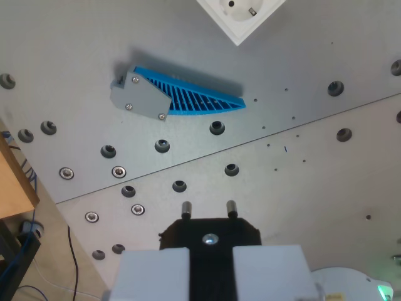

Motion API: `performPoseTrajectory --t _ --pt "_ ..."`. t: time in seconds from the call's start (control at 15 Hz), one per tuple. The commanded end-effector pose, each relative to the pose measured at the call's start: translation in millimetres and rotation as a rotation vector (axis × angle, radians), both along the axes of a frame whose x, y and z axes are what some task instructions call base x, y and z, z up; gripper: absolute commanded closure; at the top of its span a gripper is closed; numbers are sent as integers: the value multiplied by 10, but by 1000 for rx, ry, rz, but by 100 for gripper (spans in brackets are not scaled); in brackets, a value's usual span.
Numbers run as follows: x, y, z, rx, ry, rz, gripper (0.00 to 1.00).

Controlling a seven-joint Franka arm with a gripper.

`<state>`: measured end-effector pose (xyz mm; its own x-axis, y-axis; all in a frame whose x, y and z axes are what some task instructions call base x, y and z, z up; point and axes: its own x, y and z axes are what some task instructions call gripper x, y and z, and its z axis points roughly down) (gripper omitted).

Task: Move above the white socket

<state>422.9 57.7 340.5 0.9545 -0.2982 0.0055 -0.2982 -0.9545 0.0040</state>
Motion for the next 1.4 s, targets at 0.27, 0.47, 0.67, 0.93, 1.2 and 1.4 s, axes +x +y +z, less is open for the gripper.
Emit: performPoseTrajectory --t 0.27,0.47,0.67,0.93,1.2,1.4 --pt "-1 -2 0 0 -1 1 100" --pt "1 -4 -7 0 -1 11 100" --pt "6 -9 -29 1 -2 32 100" --pt "20 -24 -88 4 -12 74 100" --pt "43 -51 -176 5 -25 121 100" --pt "65 -83 -270 7 -35 166 100"
